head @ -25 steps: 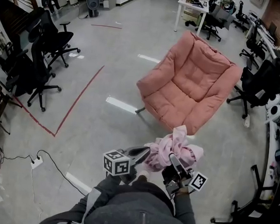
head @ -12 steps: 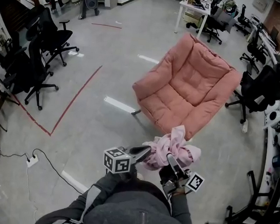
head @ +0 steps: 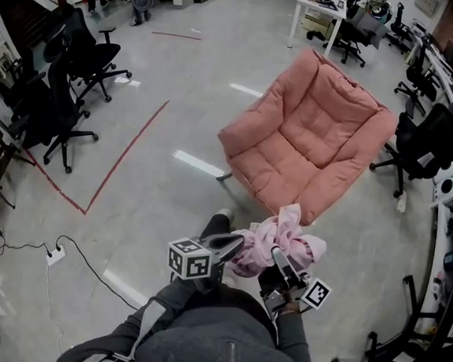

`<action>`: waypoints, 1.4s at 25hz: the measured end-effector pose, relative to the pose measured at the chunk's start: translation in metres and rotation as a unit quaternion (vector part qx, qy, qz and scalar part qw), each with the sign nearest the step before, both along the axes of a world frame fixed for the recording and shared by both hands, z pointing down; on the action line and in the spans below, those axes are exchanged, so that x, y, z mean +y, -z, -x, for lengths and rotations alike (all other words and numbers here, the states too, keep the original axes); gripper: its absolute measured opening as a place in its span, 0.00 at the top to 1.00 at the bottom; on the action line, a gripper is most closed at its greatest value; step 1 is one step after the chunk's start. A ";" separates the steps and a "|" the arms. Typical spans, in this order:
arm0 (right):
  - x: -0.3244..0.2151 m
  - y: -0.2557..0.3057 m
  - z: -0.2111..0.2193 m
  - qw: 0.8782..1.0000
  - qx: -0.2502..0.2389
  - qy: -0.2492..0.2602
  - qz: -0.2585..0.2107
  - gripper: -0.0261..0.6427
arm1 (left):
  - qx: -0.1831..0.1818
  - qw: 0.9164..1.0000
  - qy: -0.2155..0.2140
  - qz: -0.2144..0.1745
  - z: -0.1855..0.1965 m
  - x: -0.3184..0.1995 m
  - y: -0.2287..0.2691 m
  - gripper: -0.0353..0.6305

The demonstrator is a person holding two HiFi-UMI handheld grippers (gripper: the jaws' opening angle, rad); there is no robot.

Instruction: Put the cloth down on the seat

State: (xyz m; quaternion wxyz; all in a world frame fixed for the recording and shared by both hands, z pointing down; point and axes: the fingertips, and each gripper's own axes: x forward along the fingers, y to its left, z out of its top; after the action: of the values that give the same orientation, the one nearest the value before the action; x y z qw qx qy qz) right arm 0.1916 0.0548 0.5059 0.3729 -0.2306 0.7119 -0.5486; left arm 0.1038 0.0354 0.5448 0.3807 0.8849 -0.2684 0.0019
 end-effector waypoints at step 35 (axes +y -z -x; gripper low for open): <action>-0.310 0.017 0.019 1.000 0.013 0.011 0.006 0.92 | 0.000 1.000 0.015 0.012 0.039 -0.291 0.008 0.94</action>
State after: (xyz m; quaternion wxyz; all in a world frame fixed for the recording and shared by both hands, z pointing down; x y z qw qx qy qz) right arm 0.1727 -0.2550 0.4884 0.3560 -0.2319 0.7157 -0.5543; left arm 0.0648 -0.2559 0.5364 0.3907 0.8764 -0.2814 -0.0003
